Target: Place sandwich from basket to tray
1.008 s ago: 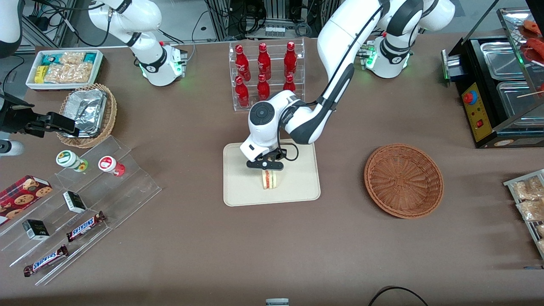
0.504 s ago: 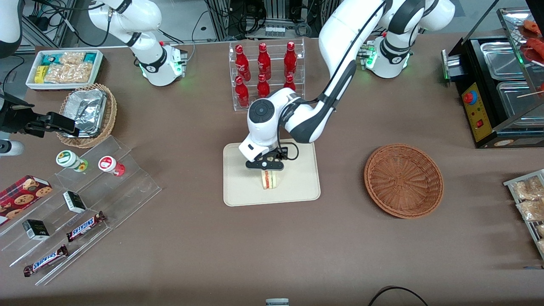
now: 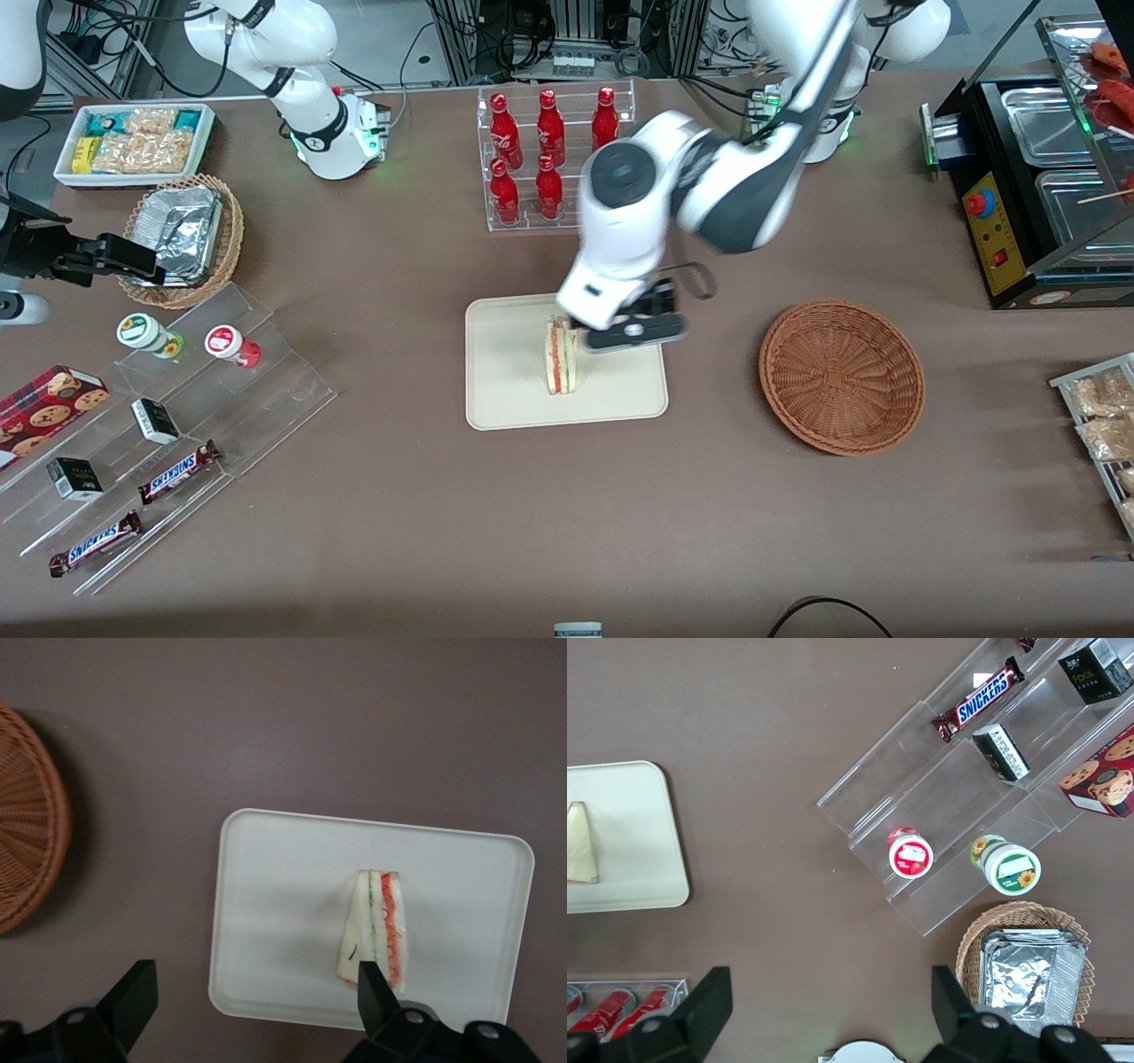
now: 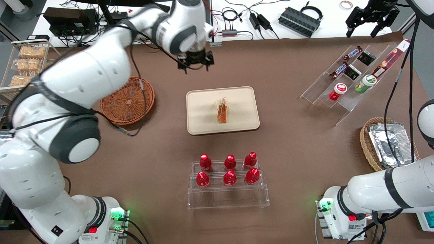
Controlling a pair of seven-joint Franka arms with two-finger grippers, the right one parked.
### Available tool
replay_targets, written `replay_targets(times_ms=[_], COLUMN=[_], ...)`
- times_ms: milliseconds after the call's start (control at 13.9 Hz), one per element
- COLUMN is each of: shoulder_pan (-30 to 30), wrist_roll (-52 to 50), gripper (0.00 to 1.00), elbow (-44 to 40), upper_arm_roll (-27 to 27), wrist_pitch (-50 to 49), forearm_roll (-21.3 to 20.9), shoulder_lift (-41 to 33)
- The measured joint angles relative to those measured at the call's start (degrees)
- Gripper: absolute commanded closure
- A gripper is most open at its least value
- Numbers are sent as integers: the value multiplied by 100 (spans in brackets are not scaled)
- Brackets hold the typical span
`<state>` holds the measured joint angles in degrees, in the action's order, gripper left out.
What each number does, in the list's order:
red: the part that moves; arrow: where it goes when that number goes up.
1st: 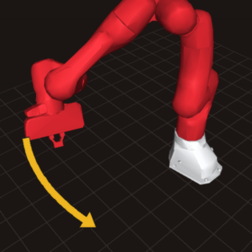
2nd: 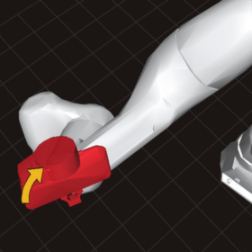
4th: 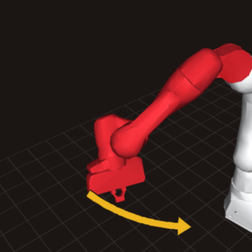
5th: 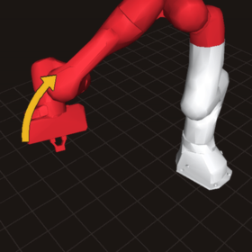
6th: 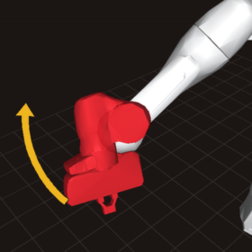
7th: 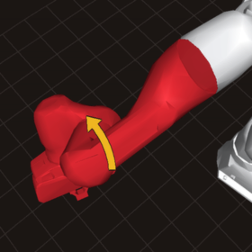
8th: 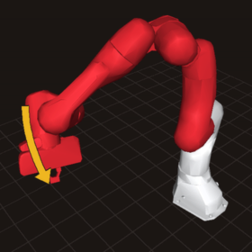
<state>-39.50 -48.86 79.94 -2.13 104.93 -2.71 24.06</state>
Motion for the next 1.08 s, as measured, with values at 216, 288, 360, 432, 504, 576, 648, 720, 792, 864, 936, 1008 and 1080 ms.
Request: replay_targets(times_ms=[216, 288, 360, 432, 504, 576, 648, 720, 792, 864, 936, 1008, 1080], shoulder_pan=[405, 549, 716, 894, 1082, 1261, 1430, 1598, 1777, 1941, 2111, 2283, 2455], wrist_roll=[414, 653, 922, 1205, 1506, 1780, 2044, 2330, 2632, 2893, 3163, 3445, 3719], gripper=[1, 1, 1, 1, 1, 1, 1, 1, 1, 1, 1, 1, 1], elbow=[232, 372, 534, 694, 851, 992, 1117, 1231, 1346, 1460, 1580, 1697, 1808], upper_arm_roll=[-12, -16, -20, -23, -25, -28, -31, -32, -34, -36, -36, -37, -38], wrist_pitch=[-344, -370, -411, -439, -453, -463, -473, -479, -483, -484, -485, -486, -487], forearm_roll=[-15, -15, -15, -15, -14, -13, -13, -13, -13, -12, -12, -12, -9], shoulder_lift=[-543, -705, -883, -1058, -1221, -1359, -1474, -1574, -1677, -1779, -1892, -2007, -2126])
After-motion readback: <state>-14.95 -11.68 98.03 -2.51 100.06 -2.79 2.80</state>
